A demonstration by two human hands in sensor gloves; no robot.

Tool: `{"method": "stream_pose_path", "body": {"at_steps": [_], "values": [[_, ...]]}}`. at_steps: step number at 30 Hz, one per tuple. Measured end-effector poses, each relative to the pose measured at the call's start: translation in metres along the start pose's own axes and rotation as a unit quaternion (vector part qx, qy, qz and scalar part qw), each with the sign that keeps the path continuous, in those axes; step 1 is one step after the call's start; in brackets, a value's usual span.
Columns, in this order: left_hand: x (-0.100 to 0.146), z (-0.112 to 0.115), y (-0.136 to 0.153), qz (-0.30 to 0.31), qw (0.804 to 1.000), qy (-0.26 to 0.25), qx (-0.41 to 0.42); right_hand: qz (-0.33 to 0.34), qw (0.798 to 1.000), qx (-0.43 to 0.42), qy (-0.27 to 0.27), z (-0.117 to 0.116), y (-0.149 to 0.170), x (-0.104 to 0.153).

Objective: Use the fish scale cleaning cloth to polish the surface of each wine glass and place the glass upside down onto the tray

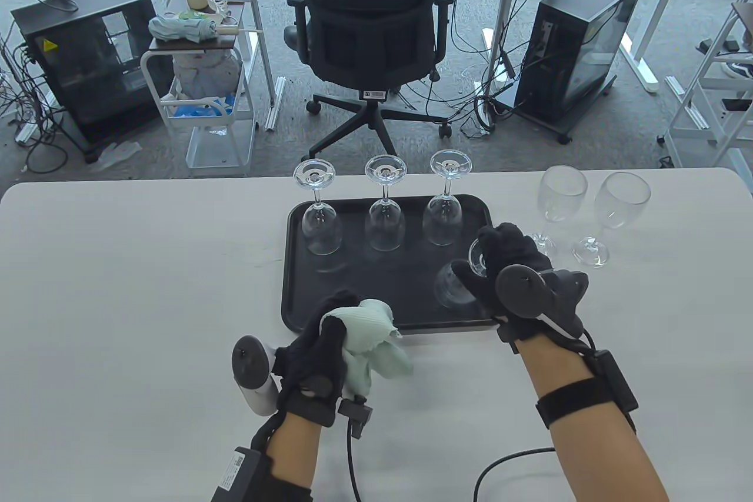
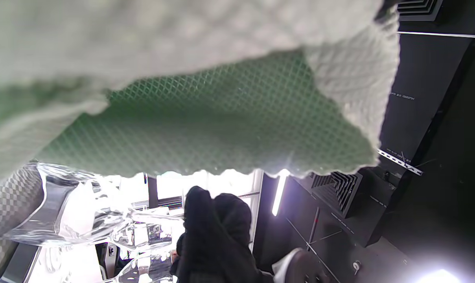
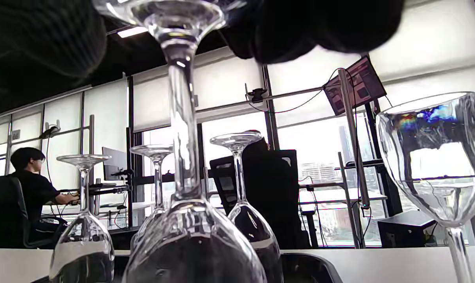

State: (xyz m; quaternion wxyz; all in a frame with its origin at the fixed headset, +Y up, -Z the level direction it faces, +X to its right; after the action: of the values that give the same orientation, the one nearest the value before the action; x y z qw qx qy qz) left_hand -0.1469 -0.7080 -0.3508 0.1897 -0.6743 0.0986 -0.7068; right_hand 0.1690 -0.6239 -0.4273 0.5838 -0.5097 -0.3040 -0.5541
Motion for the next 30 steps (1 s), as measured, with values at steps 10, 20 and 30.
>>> {"method": "stream_pose_path", "body": {"at_steps": [10, 20, 30], "values": [[0.000, -0.001, 0.000, 0.003, 1.000, 0.003, 0.002, -0.015, 0.998, 0.022, -0.063, -0.019, -0.004, -0.023], [-0.001, -0.004, -0.005, 0.011, 1.000, -0.009, 0.013, -0.166, 0.963, -0.197, 0.079, 0.008, 0.114, 0.027], [-0.001, -0.009, -0.013, 0.025, 0.999, -0.021, -0.003, -0.464, 0.819, -0.336, -0.044, -0.090, 0.256, 0.063]]}}
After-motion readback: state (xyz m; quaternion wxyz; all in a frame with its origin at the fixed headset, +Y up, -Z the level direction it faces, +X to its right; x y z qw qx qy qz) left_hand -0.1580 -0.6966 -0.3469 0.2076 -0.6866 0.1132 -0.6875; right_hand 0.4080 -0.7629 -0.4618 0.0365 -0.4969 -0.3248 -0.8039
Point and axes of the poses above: the tracker on the back of each hand, its own y axis roughly to the little-finger side, its own x axis roughly from the fingertips to the wrist, z = x × y, the point moved 3 cm from there along -x, roughly from the wrist to the fingertips, and after that the axes turned 6 degrees about -y, right-handed, at the moved point
